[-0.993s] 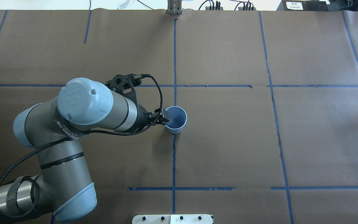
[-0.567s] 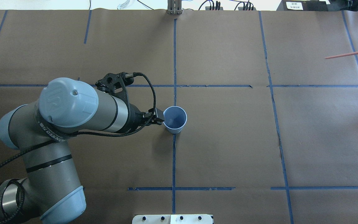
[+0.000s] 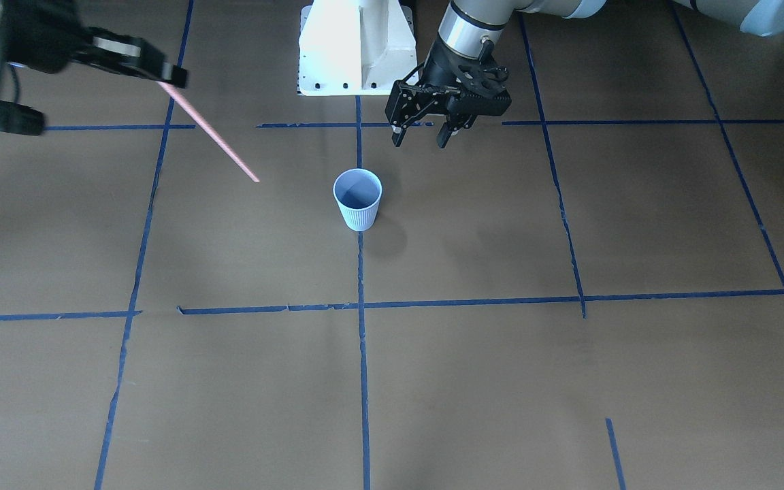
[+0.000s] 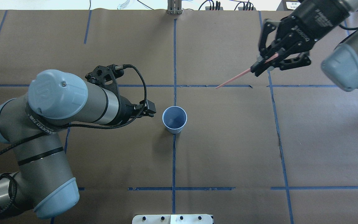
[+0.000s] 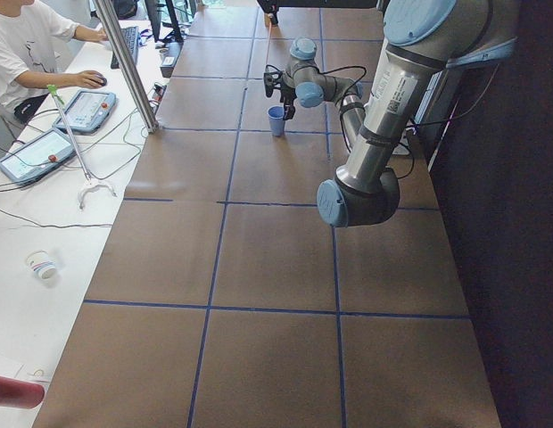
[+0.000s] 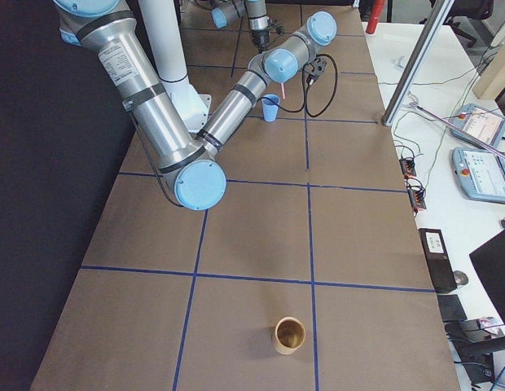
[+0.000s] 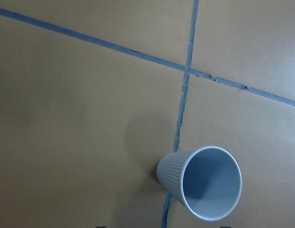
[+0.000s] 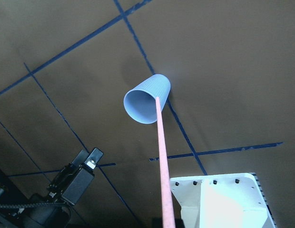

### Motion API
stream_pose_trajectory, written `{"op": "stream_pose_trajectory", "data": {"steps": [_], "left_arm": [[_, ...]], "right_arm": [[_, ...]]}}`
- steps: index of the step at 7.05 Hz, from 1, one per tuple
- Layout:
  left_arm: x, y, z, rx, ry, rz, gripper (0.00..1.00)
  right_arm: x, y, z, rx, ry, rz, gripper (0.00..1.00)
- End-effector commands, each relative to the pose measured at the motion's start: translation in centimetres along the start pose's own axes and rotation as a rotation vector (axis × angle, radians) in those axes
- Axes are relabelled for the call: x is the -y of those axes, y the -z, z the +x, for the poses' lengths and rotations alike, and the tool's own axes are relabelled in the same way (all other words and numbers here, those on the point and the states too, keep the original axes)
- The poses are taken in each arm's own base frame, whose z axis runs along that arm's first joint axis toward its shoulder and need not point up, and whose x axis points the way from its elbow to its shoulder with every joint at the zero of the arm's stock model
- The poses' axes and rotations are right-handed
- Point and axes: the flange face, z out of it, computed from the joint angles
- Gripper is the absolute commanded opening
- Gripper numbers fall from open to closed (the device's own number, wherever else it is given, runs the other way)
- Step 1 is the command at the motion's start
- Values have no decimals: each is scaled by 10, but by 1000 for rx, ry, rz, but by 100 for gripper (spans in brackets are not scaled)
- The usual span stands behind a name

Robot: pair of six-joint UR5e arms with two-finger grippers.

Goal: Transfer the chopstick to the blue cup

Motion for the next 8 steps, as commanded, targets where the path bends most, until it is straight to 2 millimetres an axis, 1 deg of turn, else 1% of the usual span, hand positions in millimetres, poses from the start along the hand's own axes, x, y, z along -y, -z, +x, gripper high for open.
{"op": "stream_pose_trajectory", "data": {"steps": [1,2,3,4,5,6,7,8], "left_arm": [[-1,10,-27,14,6,5,86],[-2,9,-28,17,7,3,87],[-1,7,-29,22,9,6,87],[-1,8,-29,19,10,6,87],[-1,9,-29,17,17,6,87],[-1,9,-29,17,18,6,87],[-2,8,-29,19,18,5,87],[-1,7,-29,20,18,5,88]], "right_arm": [[9,-70,-66,-41,37,-52,0],[15,-101,-77,-60,52,-85,1],[14,-121,-76,-79,52,-99,1],[18,-137,-73,-97,41,-97,1],[22,-146,-69,-108,28,-106,1],[28,-160,-61,-127,22,-76,2],[44,-180,-55,-156,4,-28,2],[60,-192,-53,-154,20,-28,6]]}}
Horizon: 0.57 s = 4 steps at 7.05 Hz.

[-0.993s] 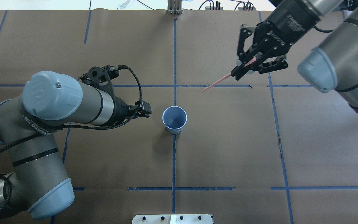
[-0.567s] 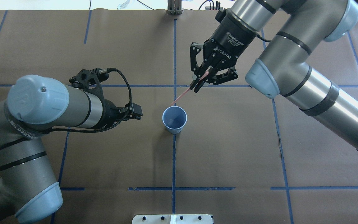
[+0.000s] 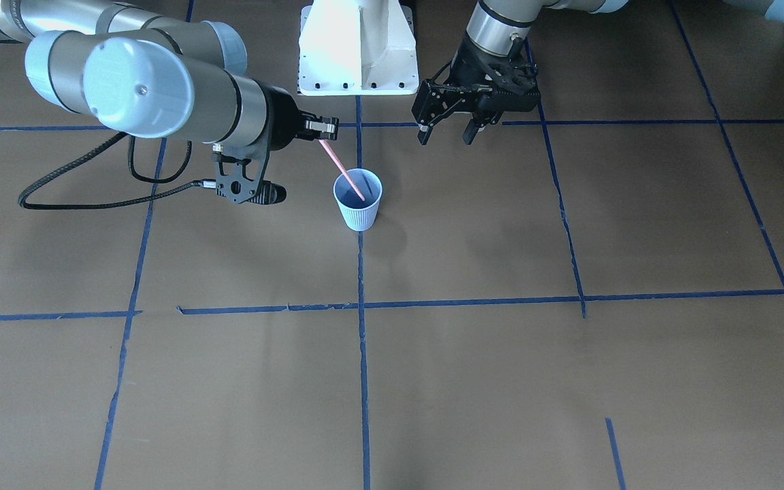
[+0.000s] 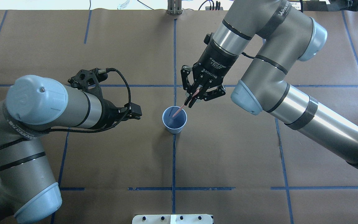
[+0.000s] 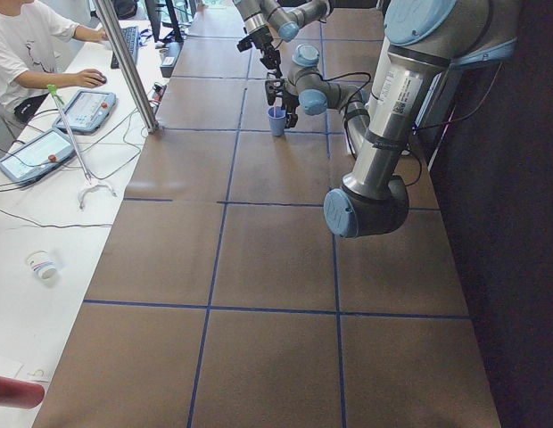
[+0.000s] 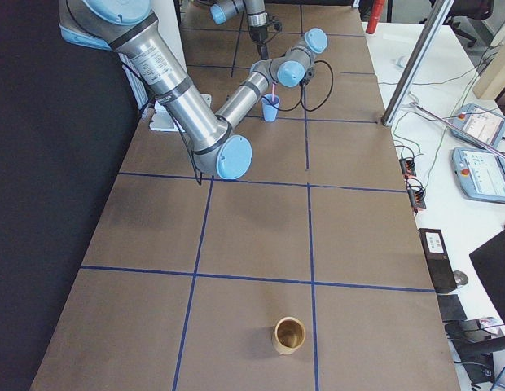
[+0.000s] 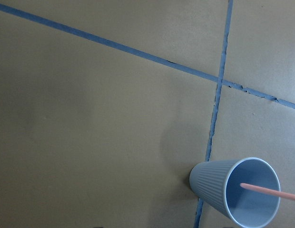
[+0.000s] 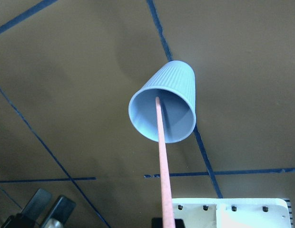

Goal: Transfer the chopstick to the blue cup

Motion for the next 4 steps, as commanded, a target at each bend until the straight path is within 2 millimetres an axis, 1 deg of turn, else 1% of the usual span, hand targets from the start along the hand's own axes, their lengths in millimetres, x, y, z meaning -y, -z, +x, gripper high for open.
{"op": "stream_pose_trajectory", "data": {"steps": [1,2,3,4], "left_arm": [[-1,-1,1,0,-1,-3,88],[-1,-2,0,3,-1,-2,88],[0,-2,0,3,-1,-1,88],[4,0,-2,4,-4,6,92]], "right_arm": [[25,-27,5,-5,27,12,28],[22,-26,1,3,48,13,99],[16,-22,-2,11,62,13,100],[10,10,1,45,67,47,100]]}}
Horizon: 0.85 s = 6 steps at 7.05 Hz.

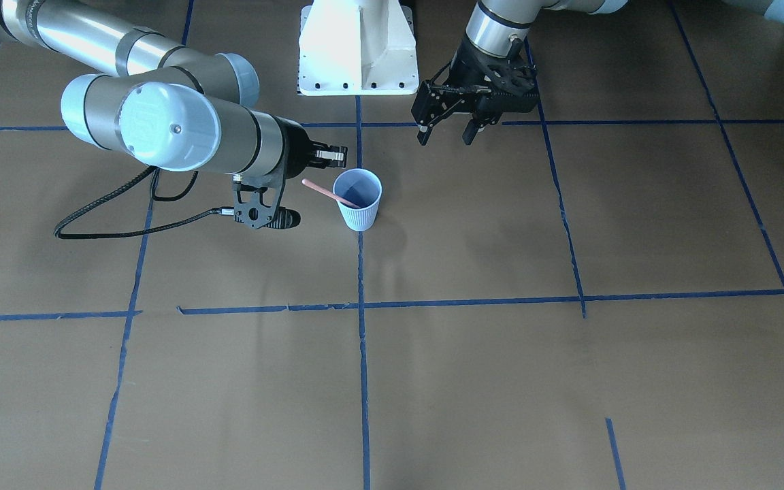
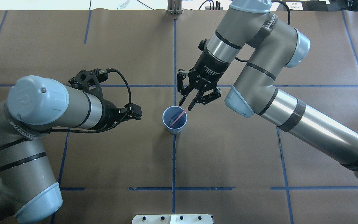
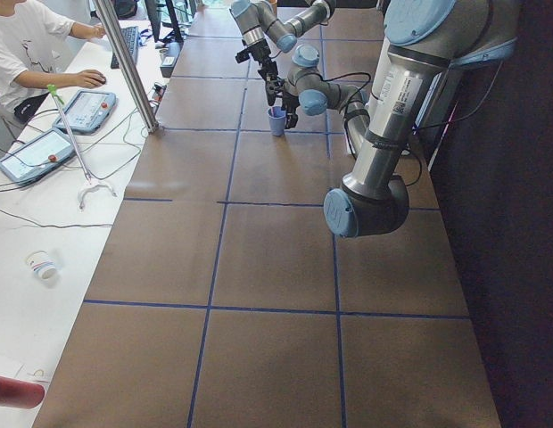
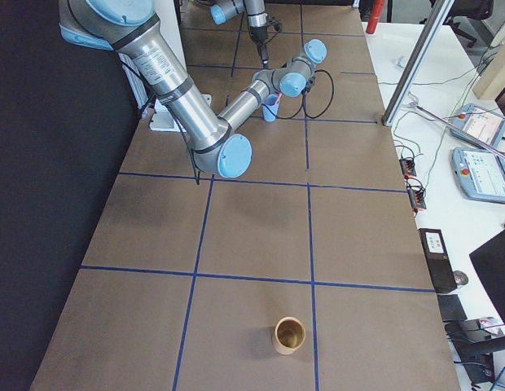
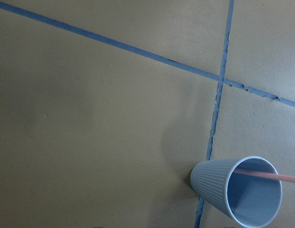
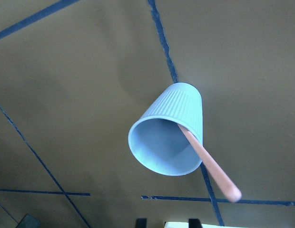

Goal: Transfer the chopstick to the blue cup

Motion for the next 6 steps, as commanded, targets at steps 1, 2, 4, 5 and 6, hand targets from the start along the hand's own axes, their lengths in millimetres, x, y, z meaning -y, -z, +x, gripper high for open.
{"op": "stream_pose_trajectory", "data": {"steps": [1,2,4,5,6], "left_arm": [[17,4,-16,19,7,21,93],[29,8,-31,36,-48,2,95],[92,38,-96,76,-143,-53,100],[124,59,-135,85,-195,-79,100],[148,79,-173,102,-256,-83,100]], "right_arm": [[-17,93,60,83,-17,116,100],[-22,150,134,118,-68,212,100],[6,230,230,120,-27,394,100],[17,240,294,67,48,440,100],[23,248,360,-11,112,501,100]]}}
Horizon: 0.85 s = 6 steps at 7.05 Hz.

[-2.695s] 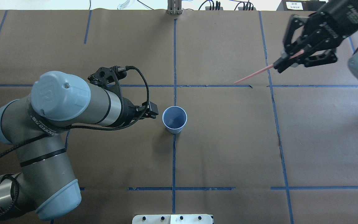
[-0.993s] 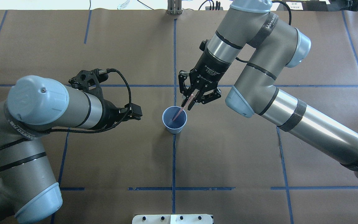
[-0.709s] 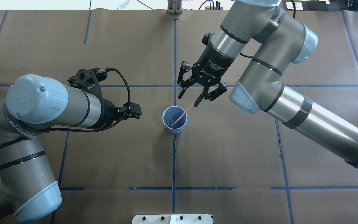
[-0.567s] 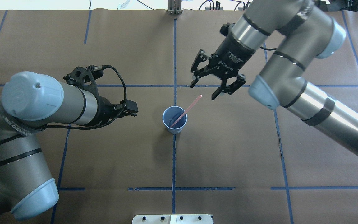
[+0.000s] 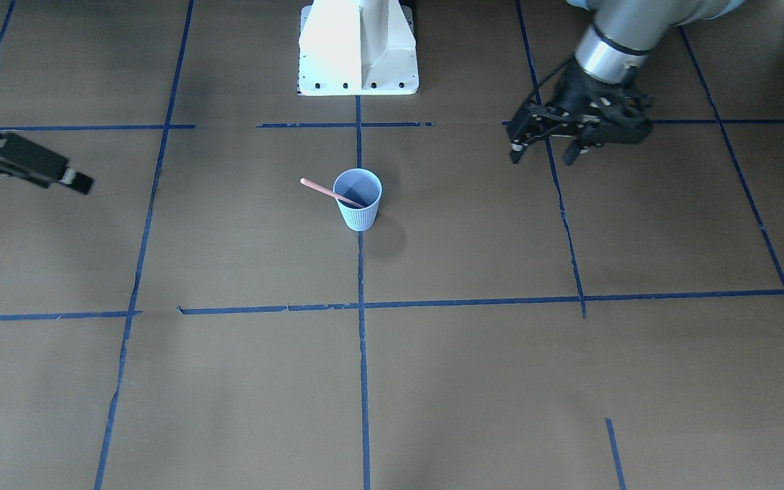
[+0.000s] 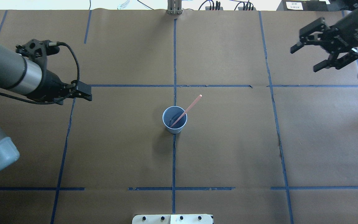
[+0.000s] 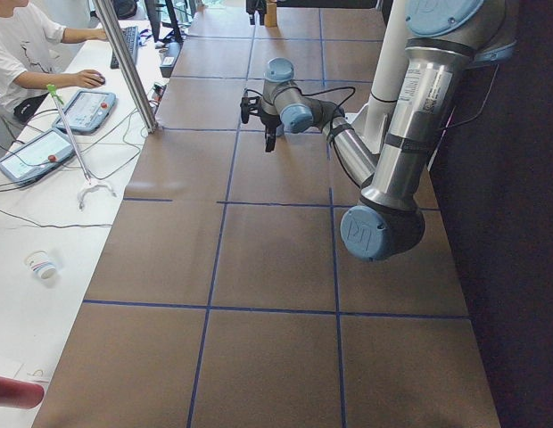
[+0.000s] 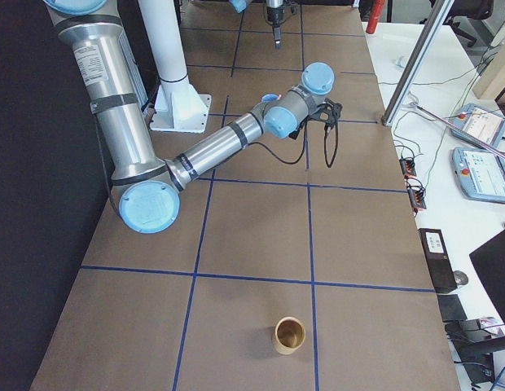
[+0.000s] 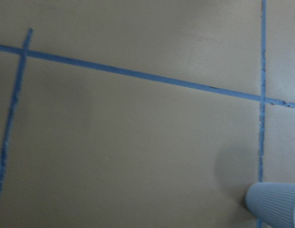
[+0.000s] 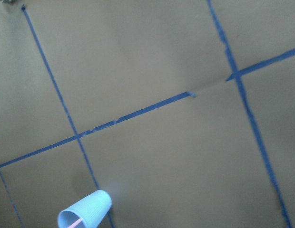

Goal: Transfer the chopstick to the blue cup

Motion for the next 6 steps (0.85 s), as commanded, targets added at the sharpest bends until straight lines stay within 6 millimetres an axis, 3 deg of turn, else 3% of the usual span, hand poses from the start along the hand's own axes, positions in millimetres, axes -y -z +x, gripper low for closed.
{"op": "stream_pose_trajectory", "data": {"steps": [1,3,5,6], "left_arm": [[32,40,-104,42,-125,-5,100],[46,71,-200,130,-309,1,100],[77,111,-290,235,-437,-64,100],[89,109,-347,254,-456,-103,100]], "right_arm": [[16,26,124,-146,139,143,100],[20,53,216,-295,260,209,100],[24,80,312,-372,365,155,100],[25,87,338,-396,395,121,100]]}}
